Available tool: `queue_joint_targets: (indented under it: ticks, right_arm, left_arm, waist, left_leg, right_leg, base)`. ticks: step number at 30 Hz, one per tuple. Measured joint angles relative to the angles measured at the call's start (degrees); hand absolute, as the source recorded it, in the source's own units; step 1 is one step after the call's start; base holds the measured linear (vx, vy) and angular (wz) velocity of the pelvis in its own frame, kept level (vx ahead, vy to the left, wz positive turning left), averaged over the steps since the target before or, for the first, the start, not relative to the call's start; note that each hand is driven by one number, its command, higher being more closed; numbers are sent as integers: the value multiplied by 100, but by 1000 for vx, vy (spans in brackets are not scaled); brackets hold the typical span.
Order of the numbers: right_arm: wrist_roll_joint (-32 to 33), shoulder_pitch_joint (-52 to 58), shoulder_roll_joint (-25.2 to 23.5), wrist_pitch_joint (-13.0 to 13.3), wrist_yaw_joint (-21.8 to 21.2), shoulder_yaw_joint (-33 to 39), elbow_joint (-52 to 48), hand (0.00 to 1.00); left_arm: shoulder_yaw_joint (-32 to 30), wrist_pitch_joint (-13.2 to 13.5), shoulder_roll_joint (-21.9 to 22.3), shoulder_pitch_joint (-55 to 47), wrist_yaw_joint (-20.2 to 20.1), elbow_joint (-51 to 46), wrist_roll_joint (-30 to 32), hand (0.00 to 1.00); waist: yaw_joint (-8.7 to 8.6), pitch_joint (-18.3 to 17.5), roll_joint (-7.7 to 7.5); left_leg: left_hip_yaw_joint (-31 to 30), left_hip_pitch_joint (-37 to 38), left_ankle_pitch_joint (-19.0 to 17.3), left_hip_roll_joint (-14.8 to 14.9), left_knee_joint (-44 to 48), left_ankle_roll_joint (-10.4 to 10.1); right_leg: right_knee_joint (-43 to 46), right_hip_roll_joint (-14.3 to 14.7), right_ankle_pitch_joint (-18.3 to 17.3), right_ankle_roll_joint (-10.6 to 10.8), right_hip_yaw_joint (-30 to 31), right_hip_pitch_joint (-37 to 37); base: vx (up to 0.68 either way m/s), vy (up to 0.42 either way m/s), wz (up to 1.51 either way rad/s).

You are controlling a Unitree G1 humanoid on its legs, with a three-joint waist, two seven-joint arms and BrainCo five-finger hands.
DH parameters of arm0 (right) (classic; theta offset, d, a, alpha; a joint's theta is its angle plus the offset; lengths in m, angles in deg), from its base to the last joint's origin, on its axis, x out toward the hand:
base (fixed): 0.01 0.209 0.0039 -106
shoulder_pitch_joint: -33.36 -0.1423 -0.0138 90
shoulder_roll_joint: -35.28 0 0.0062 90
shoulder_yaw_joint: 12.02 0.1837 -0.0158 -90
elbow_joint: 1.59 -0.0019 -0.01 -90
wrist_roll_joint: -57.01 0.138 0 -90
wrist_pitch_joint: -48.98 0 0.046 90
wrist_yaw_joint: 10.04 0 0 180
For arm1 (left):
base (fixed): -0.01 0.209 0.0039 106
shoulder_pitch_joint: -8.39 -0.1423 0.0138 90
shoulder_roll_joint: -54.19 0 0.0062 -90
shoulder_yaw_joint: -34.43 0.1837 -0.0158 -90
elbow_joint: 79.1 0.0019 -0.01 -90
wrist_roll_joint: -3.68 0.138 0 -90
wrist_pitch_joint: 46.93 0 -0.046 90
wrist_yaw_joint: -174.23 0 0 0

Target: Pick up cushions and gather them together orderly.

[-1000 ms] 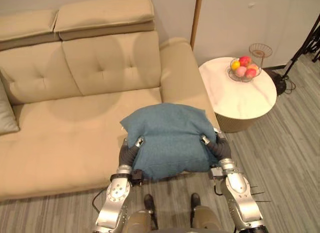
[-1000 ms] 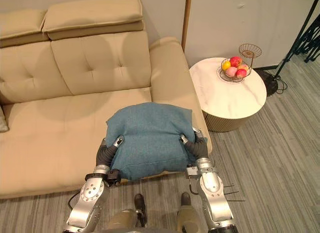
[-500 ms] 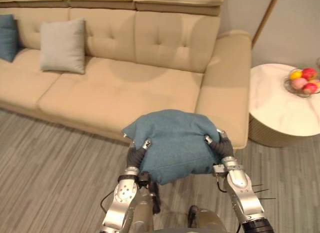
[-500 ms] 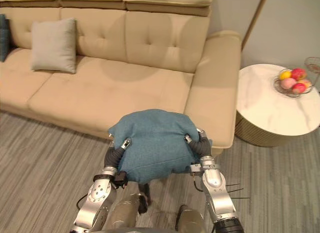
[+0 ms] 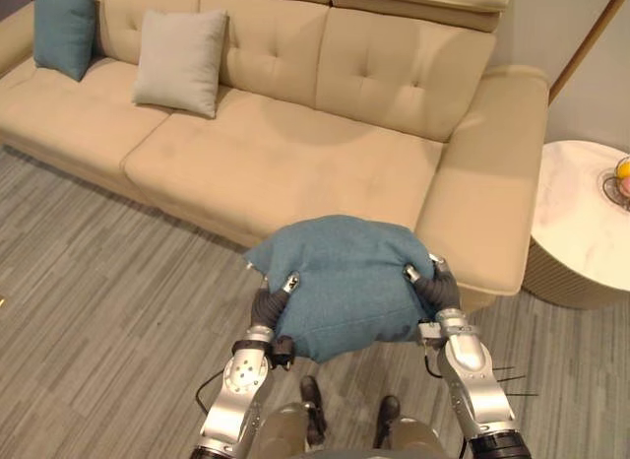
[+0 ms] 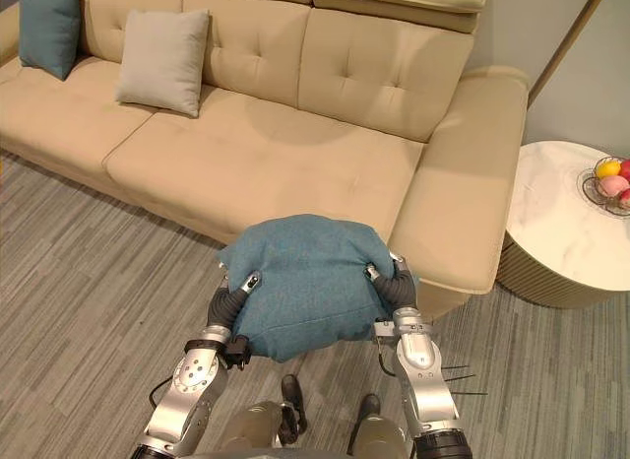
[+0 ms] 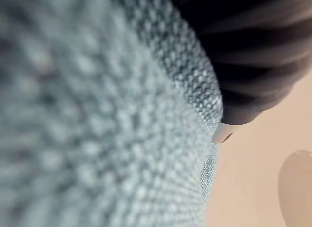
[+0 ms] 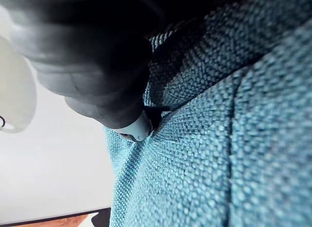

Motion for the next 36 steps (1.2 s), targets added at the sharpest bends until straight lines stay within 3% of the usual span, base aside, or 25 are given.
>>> queue_joint_targets:
  ticks: [1,3,4,6,8,9,10,11,12,13,14,15,17,18,19,21,22,24,27,30,31,32,33,34,36]
  right_arm:
    - [-72,104,-20,1,-47,0,-12,100]
    - [-125,124,-63,1,-57,2,28,100]
    - [-125,181,-88,0,-65,10,92,100]
    - [-123,200,-113,0,-76,7,158,100]
    - [-121,214,-108,0,-84,62,158,100]
    - [-121,232,-111,0,-86,115,157,100]
    - [-114,295,-114,1,-91,138,134,100]
    - [-111,316,-114,1,-91,151,121,100]
    - [-111,339,-114,1,-92,175,81,100]
    - [-110,453,-107,0,-95,209,-64,100]
    - [-110,524,-101,1,-99,232,-148,100]
    - [-110,566,-93,-3,-123,306,-300,100]
    - [-110,561,-93,-59,-121,328,-394,100]
    - [-112,633,-68,-184,-121,317,-671,100]
    - [-114,754,-39,-208,-106,275,-1064,100]
    - [-115,853,-40,-202,-49,273,-1484,100]
    - [-118,902,-36,-158,-2,331,-1837,100]
    - [-120,884,-35,-140,69,341,-2059,100]
    - [-119,932,-29,-66,107,343,-2108,100]
    - [-119,985,13,-60,106,307,-2092,100]
    - [-119,978,102,-60,105,260,-2068,100]
    - [-119,1005,124,-63,103,217,-2005,100]
    - [-119,1006,123,-63,103,216,-1999,100]
    - [-127,1069,-32,-69,102,203,-1937,100]
    - [-167,1004,-179,-69,93,188,-1716,100]
  left_arm:
    - [16,-2,-5,-102,-11,-21,1,100]
    - [10,-32,9,-165,-2,-29,3,100]
    - [13,-86,-14,-163,-1,-27,9,100]
    - [13,-88,-22,-157,4,-28,9,100]
    - [64,-89,-81,-121,5,-23,9,100]
    - [92,-91,-104,-105,4,-22,9,100]
    - [136,-100,-114,-43,-1,-19,10,100]
    - [149,-101,-112,-16,-7,-19,14,100]
    - [153,-100,-113,5,-12,-19,27,100]
    - [196,-111,-89,1,-27,-18,30,100]
    - [227,-111,-62,0,-41,-19,31,100]
    - [248,-107,18,13,-71,-53,33,100]
    - [244,-108,35,20,-73,-61,27,100]
    - [211,-108,65,-5,-81,-71,23,100]
    - [144,-108,143,-75,-113,-112,7,100]
    - [157,-106,181,-96,-130,-248,5,100]
    - [165,-92,227,-43,-153,-441,6,100]
    - [161,-11,275,-21,-157,-633,9,100]
    - [157,41,337,-52,-180,-772,28,100]
    - [127,45,413,-155,-183,-780,62,100]
    - [109,47,464,-238,-175,-785,74,100]
    - [108,42,444,-298,-150,-780,99,100]
    - [106,41,441,-300,-149,-780,104,100]
    - [86,40,394,-297,-144,-781,132,100]
    - [46,36,315,-298,-131,-757,145,100]
  waist:
    - [-111,-30,-97]
    - [-266,-11,-162]
    - [-314,1,-155]
    - [-290,6,-156]
    - [-377,18,-151]
    - [-419,18,-152]
    - [-485,20,-203]
    - [-537,15,-244]
    - [-582,9,-310]
    - [-601,-21,-267]
    - [-603,-69,-185]
    - [-592,-106,8]
    - [-599,-105,50]
    - [-560,-95,65]
    - [-533,-79,55]
    - [-450,-75,55]
    - [-399,-81,36]
    - [-367,-79,31]
    - [-244,-51,-16]
    - [-207,-117,130]
    - [-157,-215,330]
    - [-109,-208,286]
    - [-109,-208,279]
    - [-167,-218,57]
    - [-176,-237,-107]
  left_leg:
    - [-153,24,-204,-150,162,31]
    - [-327,162,-416,-398,287,259]
    - [-389,335,-522,-433,306,339]
    - [-452,534,-679,-463,307,446]
    - [-659,802,-819,-591,212,369]
    - [-736,906,-822,-649,142,337]
    - [-835,1201,-807,-801,-95,301]
    - [-913,1353,-811,-903,-213,287]
    - [-1012,1659,-864,-1080,-409,204]
    - [-1111,1946,-989,-1124,-539,6]
    - [-1159,2015,-1030,-1089,-561,-67]
    - [-1029,1916,-1151,-779,-13,-292]
    - [-781,1642,-1107,-457,859,-533]
    - [-455,1357,-788,-99,1907,-852]
    - [-189,1066,-191,320,2948,-797]
    - [133,787,-306,735,3762,-629]
    - [439,478,-512,999,3868,-295]
    - [606,238,-648,1174,3504,-102]
    - [322,65,-612,1213,2062,-181]
    - [-515,188,-256,939,11,-675]
    - [-740,276,235,953,-396,-1070]
    - [-700,286,453,887,-201,-981]
    - [-688,286,447,884,-185,-971]
    - [-333,294,312,765,23,-847]
    - [-115,327,273,681,128,-791]
  right_leg:
    - [623,-180,-93,12,62,-90]
    - [2428,-458,201,-196,680,-874]
    - [2934,-411,-38,-157,920,-1252]
    - [2697,-194,-145,-175,868,-1581]
    - [1444,160,2,-42,821,-1830]
    - [993,229,195,-14,813,-1846]
    - [36,271,729,47,746,-1823]
    - [-381,278,993,49,706,-1813]
    - [-728,252,1307,-108,651,-1825]
    - [-615,272,1672,-590,677,-1747]
    - [-533,296,1853,-729,673,-1755]
    - [-143,356,1875,-928,435,-1738]
    - [11,490,1646,-1019,287,-1593]
    - [24,676,1439,-1087,231,-1313]
    - [-13,816,1229,-1126,313,-964]
    - [-100,918,1040,-1109,489,-637]
    - [-182,927,927,-1114,713,-460]
    - [-261,905,842,-1093,994,-336]
    - [-197,766,581,-838,1546,-70]
    - [113,706,243,-449,2180,-178]
    - [338,856,91,-255,2443,-353]
    - [362,811,79,-109,2701,-378]
    - [359,804,82,-97,2711,-376]
    - [182,590,146,45,2904,-377]
    - [-161,461,347,202,3060,-321]
  base:
    - [122,100,44]
    - [235,138,44]
    - [344,163,26]
    - [326,118,18]
    - [348,85,41]
    - [409,52,69]
    - [360,19,64]
    - [483,-3,80]
    - [523,-38,71]
    - [543,-56,65]
    - [700,-102,56]
    - [580,-102,41]
    - [565,-120,21]
    - [560,-127,-17]
    - [624,-110,-39]
    - [414,-7,-55]
    - [357,39,-66]
    - [287,76,-76]
    - [278,238,-85]
    - [195,363,-103]
    - [234,488,-140]
    - [219,405,-114]
    - [241,364,-87]
    - [218,313,-66]
    - [191,276,-80]
